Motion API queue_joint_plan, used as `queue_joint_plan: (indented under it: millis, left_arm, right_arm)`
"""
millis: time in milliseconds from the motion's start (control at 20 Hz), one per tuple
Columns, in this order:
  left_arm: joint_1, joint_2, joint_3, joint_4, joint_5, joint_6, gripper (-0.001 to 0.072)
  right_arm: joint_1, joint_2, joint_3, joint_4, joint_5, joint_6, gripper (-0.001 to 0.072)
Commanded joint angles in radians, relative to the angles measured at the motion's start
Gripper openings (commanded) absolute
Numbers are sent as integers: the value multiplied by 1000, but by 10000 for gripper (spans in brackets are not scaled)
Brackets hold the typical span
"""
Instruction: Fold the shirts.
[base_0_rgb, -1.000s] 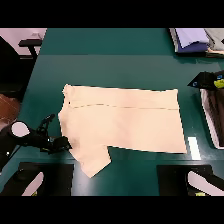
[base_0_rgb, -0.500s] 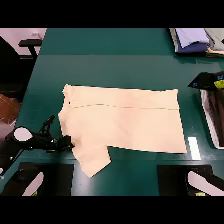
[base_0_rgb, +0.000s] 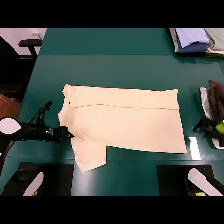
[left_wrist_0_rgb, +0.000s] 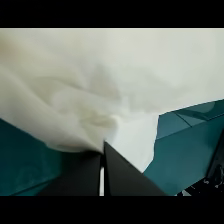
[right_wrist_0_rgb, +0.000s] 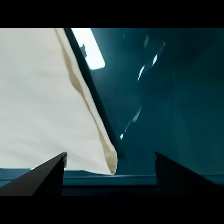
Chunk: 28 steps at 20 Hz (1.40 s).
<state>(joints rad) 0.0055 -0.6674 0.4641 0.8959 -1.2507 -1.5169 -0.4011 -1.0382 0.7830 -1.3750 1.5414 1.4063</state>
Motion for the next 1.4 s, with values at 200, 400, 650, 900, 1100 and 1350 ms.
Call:
queue_joint_plan:
  millis: [200, 400, 650, 900, 1100, 1350]
  left_arm:
    - [0, 3, 23, 18, -21, 7, 23]
    - [0, 3, 23, 18, -23, 7, 23]
    - [0, 3, 74, 51, -59, 7, 22]
    - [0, -39, 241, 100, -41, 33, 22]
    - [0, -238, 366, 99, 34, 108, 22]
    - [0, -593, 637, 94, 151, 199, 23]
  right_arm:
    - [6, 17, -309, 49, -107, -20, 545]
    - [115, 16, -307, 48, -129, -20, 384]
    - [195, 18, -201, 38, -73, -20, 17]
    - [288, -3, 61, 39, -57, -19, 17]
    - [354, -162, 303, 38, -67, -19, 16]
    - [360, -381, 545, 40, -109, 0, 16]
